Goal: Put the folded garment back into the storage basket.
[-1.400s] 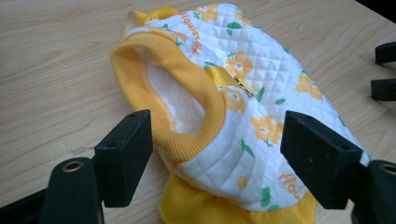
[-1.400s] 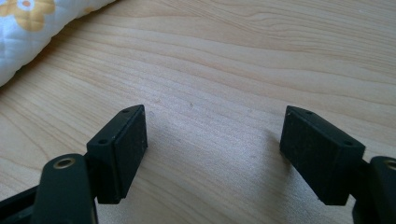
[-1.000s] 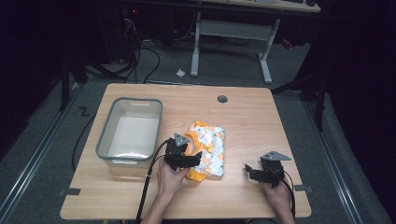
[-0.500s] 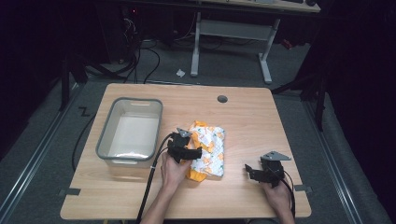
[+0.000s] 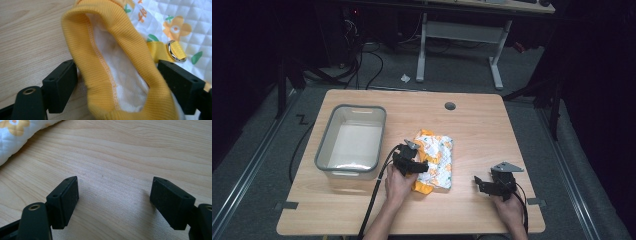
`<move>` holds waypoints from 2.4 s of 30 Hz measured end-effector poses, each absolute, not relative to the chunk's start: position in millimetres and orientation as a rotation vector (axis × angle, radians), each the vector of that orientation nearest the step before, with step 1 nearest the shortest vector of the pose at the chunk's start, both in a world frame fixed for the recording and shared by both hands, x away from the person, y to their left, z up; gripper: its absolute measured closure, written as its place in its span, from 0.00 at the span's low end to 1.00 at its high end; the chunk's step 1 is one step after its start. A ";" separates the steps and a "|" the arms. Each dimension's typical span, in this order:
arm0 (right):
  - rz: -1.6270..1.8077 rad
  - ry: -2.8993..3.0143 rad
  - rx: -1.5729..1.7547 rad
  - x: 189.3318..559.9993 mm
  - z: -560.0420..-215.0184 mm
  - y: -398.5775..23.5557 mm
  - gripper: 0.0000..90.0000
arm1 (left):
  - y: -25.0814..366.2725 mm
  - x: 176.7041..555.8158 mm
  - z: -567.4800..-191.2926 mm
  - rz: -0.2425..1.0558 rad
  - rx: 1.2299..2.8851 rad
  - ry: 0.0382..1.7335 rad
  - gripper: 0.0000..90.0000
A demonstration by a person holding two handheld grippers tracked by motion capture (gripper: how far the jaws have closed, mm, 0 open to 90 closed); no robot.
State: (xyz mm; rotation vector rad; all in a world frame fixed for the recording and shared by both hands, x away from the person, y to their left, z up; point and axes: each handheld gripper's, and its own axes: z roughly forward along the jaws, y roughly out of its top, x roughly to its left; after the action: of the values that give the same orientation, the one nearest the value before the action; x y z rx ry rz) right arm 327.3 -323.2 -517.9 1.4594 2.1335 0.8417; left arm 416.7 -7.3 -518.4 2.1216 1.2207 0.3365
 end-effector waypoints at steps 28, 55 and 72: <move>0.842 2.134 1.460 327.2 -517.8 -323.2 0.26 | -6.4 408.5 -497.1 0.226 2.079 1.142 0.84; 0.844 2.141 1.452 326.8 -517.8 -323.2 0.26 | 8.0 391.1 -448.2 0.170 1.965 0.990 0.85; 0.843 2.140 1.454 326.8 -517.8 -323.2 0.26 | 32.7 390.2 -419.6 0.161 1.916 0.965 0.85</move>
State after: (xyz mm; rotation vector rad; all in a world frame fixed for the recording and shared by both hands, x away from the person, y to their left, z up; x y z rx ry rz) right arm 326.8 -323.2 -517.8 1.4542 2.1404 0.8433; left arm 390.2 32.7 -419.6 1.9158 0.9653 0.1609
